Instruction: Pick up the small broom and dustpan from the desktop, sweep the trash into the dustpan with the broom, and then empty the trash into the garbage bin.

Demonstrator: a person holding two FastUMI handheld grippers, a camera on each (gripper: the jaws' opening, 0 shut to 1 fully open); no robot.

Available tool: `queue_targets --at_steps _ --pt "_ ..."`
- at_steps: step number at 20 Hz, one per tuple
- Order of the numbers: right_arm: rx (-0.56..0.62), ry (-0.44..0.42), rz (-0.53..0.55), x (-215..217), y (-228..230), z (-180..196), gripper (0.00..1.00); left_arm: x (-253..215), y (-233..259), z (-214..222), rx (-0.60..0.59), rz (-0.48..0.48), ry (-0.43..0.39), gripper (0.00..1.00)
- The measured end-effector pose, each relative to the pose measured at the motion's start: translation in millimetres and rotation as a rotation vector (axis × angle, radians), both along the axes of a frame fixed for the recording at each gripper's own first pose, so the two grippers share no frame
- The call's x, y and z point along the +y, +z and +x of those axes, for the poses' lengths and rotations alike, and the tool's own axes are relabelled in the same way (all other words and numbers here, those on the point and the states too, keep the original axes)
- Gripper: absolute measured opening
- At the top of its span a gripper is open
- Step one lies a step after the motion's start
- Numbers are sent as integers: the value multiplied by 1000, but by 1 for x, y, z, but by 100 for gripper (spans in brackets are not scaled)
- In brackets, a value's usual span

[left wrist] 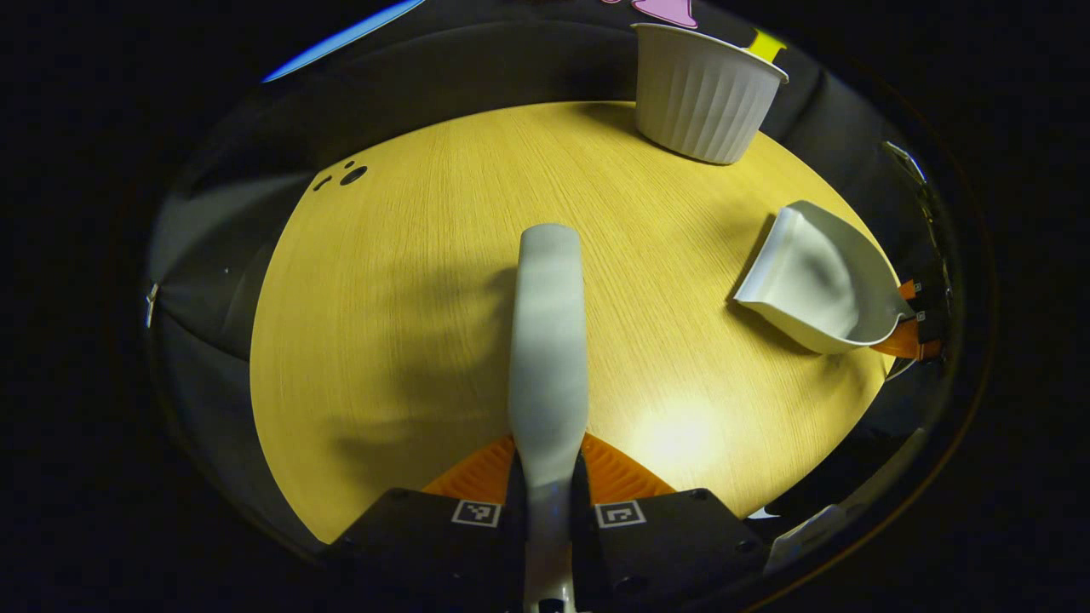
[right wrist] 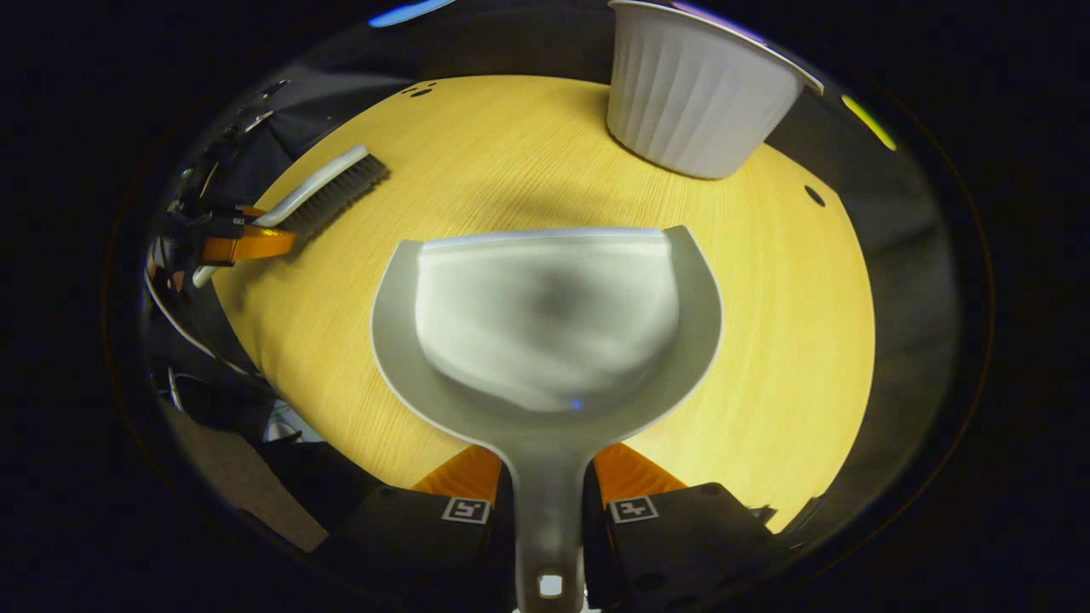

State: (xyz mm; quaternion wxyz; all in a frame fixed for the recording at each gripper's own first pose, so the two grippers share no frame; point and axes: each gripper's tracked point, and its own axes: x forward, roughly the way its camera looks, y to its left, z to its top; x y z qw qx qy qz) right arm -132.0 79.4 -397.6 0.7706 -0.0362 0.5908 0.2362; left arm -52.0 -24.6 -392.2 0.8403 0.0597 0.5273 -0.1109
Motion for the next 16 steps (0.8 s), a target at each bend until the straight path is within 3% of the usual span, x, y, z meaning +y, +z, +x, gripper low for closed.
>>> queue_targets --at_steps 3,10,11,16 --pt "-7 -48 28 10 -5 0 31 0 1 -1 4 14 -1 26" --pt "24 -39 -15 10 -21 -13 41 3 2 1 8 41 -10 27" --pt "25 -40 -16 10 -22 -13 37 4 2 5 0 48 -14 29" --pt "49 -57 6 12 -22 -16 41 2 4 6 -2 73 -28 31"
